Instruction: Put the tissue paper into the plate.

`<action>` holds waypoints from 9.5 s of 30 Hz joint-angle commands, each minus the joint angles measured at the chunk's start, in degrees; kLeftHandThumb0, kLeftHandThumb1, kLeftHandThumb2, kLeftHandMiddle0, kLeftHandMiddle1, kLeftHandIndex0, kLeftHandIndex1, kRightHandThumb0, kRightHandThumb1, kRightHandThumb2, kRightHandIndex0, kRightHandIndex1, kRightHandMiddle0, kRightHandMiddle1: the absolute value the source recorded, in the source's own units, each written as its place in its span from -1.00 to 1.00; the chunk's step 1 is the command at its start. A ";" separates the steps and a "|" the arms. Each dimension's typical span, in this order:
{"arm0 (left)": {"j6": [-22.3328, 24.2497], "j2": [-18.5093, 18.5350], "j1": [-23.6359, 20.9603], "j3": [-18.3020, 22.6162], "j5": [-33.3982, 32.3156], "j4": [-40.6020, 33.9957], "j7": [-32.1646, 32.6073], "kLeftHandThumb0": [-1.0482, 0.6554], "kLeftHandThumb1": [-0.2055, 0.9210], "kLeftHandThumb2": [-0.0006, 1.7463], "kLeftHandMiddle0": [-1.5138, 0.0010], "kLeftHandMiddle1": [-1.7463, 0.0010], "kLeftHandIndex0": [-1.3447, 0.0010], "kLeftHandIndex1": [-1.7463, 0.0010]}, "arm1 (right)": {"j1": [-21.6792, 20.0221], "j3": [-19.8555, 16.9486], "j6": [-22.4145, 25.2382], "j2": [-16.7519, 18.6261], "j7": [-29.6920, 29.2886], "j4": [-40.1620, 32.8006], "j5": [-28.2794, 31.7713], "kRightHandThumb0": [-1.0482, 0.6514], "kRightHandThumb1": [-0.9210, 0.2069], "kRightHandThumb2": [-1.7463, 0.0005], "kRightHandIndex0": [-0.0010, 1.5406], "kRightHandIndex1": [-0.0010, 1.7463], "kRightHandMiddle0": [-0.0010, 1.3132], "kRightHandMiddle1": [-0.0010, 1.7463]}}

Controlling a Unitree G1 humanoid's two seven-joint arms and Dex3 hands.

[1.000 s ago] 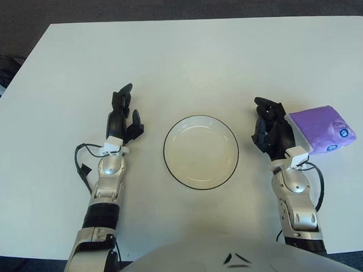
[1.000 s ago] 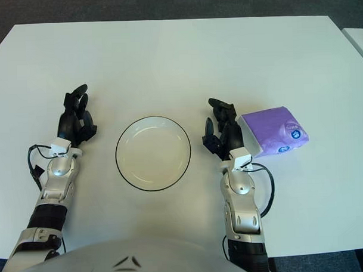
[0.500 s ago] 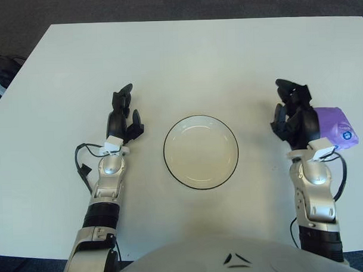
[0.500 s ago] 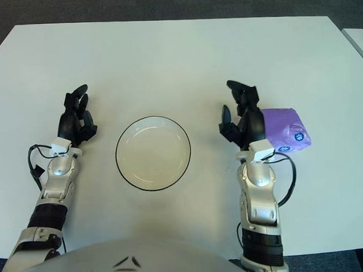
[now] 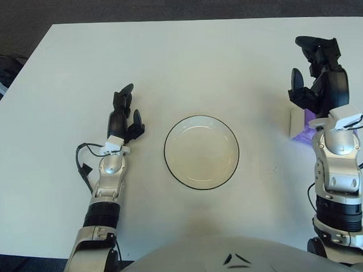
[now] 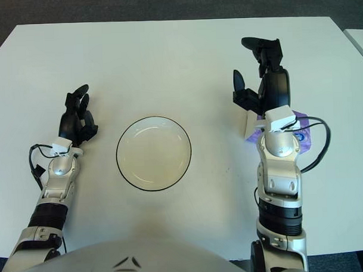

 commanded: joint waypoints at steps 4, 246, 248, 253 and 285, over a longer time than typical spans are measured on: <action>0.46 -3.19 5.66 -2.07 0.86 7.31 -0.15 -0.58 1.00 0.01 0.63 0.98 1.00 0.17 | -6.15 0.73 2.07 -10.39 3.21 0.94 -9.01 -0.45 -0.92 0.28 -0.70 -0.56 -1.00 0.12; 0.32 -2.48 3.81 -0.13 1.77 8.76 1.75 -0.54 1.00 0.02 0.58 0.96 1.00 0.08 | 1.42 12.72 -14.83 -24.04 -6.23 29.75 -25.57 0.88 0.43 -0.78 0.01 1.00 0.49 1.00; 0.27 -2.56 3.77 -0.16 1.78 8.97 1.79 -0.54 1.00 0.02 0.58 0.96 1.00 0.08 | 0.32 12.79 -16.12 -24.10 -6.67 30.68 -25.63 0.88 0.43 -0.79 0.01 1.00 0.49 1.00; 0.00 -2.73 3.64 -0.16 1.61 9.49 1.56 -0.55 1.00 0.02 0.58 0.96 1.00 0.08 | -3.74 12.75 -17.31 -23.39 -6.47 29.83 -25.73 0.21 0.07 -0.47 0.48 1.00 0.56 1.00; -0.74 -3.29 3.72 -0.73 1.73 9.97 1.61 -0.59 1.00 0.00 0.59 0.96 1.00 0.08 | -16.54 13.07 -15.57 -10.87 -5.61 20.49 -21.19 0.00 0.05 -0.42 0.76 1.00 0.67 1.00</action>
